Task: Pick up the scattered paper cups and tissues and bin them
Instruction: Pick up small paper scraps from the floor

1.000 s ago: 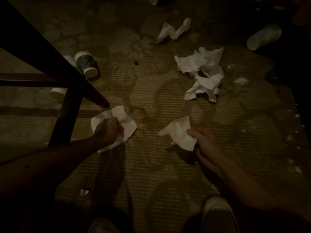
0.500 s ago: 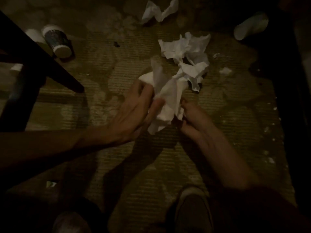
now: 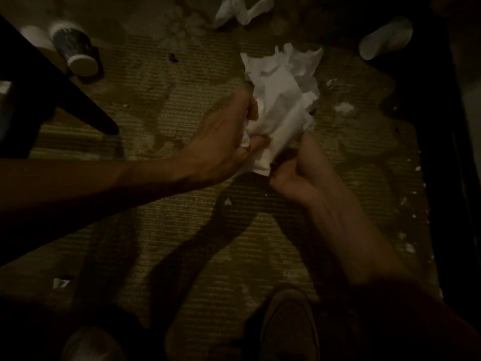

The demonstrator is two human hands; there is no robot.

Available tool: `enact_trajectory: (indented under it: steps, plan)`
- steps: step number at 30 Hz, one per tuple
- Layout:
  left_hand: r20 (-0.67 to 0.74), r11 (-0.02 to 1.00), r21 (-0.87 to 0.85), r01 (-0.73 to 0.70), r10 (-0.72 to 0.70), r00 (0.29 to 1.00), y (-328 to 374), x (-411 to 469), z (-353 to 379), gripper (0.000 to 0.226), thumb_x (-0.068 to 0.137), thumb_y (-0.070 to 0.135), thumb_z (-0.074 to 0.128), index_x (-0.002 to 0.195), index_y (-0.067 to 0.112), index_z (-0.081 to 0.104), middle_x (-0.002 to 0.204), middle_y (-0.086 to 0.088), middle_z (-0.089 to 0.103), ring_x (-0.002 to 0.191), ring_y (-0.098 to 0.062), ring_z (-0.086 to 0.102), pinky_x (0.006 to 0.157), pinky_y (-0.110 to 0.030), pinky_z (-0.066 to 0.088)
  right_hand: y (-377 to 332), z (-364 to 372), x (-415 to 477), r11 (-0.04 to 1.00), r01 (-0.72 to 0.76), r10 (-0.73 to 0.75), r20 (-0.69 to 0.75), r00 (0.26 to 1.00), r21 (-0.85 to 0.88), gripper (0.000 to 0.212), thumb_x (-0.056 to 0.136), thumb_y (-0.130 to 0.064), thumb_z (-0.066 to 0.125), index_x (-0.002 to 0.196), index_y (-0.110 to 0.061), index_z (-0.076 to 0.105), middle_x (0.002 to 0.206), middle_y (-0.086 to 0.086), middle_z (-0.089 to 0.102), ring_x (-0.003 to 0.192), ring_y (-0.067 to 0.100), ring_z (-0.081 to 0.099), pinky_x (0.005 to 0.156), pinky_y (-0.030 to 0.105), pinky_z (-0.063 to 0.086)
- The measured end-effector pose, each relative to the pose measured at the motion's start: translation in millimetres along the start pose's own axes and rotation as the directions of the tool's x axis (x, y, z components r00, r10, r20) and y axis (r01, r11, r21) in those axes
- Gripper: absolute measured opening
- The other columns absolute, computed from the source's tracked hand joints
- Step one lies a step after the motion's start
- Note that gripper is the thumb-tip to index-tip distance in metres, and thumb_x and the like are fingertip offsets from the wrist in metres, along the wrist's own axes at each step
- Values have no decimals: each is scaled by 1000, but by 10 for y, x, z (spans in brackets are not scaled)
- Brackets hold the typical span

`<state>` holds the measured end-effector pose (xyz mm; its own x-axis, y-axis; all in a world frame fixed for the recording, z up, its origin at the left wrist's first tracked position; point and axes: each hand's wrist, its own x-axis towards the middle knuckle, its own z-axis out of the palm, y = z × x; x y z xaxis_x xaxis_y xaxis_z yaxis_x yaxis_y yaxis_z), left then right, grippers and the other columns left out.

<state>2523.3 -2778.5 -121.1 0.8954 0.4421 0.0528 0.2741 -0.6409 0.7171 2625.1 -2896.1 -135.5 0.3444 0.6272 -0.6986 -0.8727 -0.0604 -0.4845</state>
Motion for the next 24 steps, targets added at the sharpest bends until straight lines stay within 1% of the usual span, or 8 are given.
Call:
enact_trajectory:
  steps: [4, 6, 8, 10, 13, 17, 21, 24]
  plan:
    - [-61, 994, 34, 105, -103, 993, -158, 123, -82, 27, 89, 27, 68, 103, 24, 45, 99, 7, 52, 85, -11, 49, 59, -17, 33, -30, -104, 118, 966, -67, 59, -41, 997, -248, 62, 93, -67, 35, 120, -18, 61, 109, 9, 73, 104, 29, 67, 95, 46, 49]
    - [-59, 982, 14, 189, -188, 980, -258, 163, -114, 30, 89, 26, 68, 106, 27, 44, 106, 7, 50, 90, -12, 50, 58, -19, 35, -121, -89, 190, 866, 15, -124, -186, 975, -500, 44, 95, -59, 43, 107, -19, 61, 101, 3, 71, 89, 20, 67, 76, 37, 52]
    - [-14, 965, -2, 263, -263, 965, -360, 180, -127, 35, 90, 27, 68, 118, 24, 47, 118, 4, 50, 99, -13, 50, 62, -21, 39, -268, -107, 311, 614, 104, -468, -254, 846, -782, 22, 94, -47, 56, 101, -26, 58, 108, -1, 64, 90, 13, 61, 75, 33, 52]
    - [10, 946, 8, 323, -323, 946, -436, 186, -136, 44, 90, 28, 68, 129, 22, 49, 129, -2, 52, 105, -14, 49, 74, -27, 42, -427, -176, 504, 273, 121, -696, -109, 710, -954, 33, 90, -43, 63, 119, -30, 53, 131, 0, 51, 115, 16, 52, 95, 39, 49]
    - [13, 932, 41, 359, -360, 933, -513, 237, -132, 45, 90, 30, 67, 132, 19, 53, 137, -6, 53, 113, -17, 52, 81, -29, 41, -536, -233, 793, -47, 75, -629, 88, 772, -996, 67, 86, -49, 64, 145, -30, 37, 153, 3, 29, 140, 25, 29, 111, 44, 34]
    - [21, 907, 60, 416, -418, 908, -508, 359, -163, 49, 90, 36, 67, 134, 16, 58, 134, -7, 59, 114, -19, 55, 80, -27, 41, -499, -289, 1092, -54, 105, -468, 119, 876, -993, 72, 82, -50, 69, 144, -26, 41, 151, 7, 34, 138, 27, 33, 111, 44, 34]
    - [27, 895, 26, 445, -446, 895, -499, 475, -155, 29, 88, 35, 65, 112, 19, 68, 93, 3, 64, 82, -11, 59, 60, -22, 46, -413, -354, 1155, -199, 72, -583, 177, 793, -977, 36, 83, -41, 70, 110, -18, 62, 121, 4, 52, 114, 23, 48, 91, 39, 44]
    - [41, 882, 13, 470, -470, 881, -536, 539, -125, 20, 87, 41, 64, 94, 22, 66, 76, 11, 59, 72, -4, 59, 52, -24, 47, -326, -408, 1072, -192, 123, -594, 215, 775, -974, 20, 85, -34, 68, 90, -16, 62, 99, -3, 56, 96, 16, 53, 76, 35, 46]
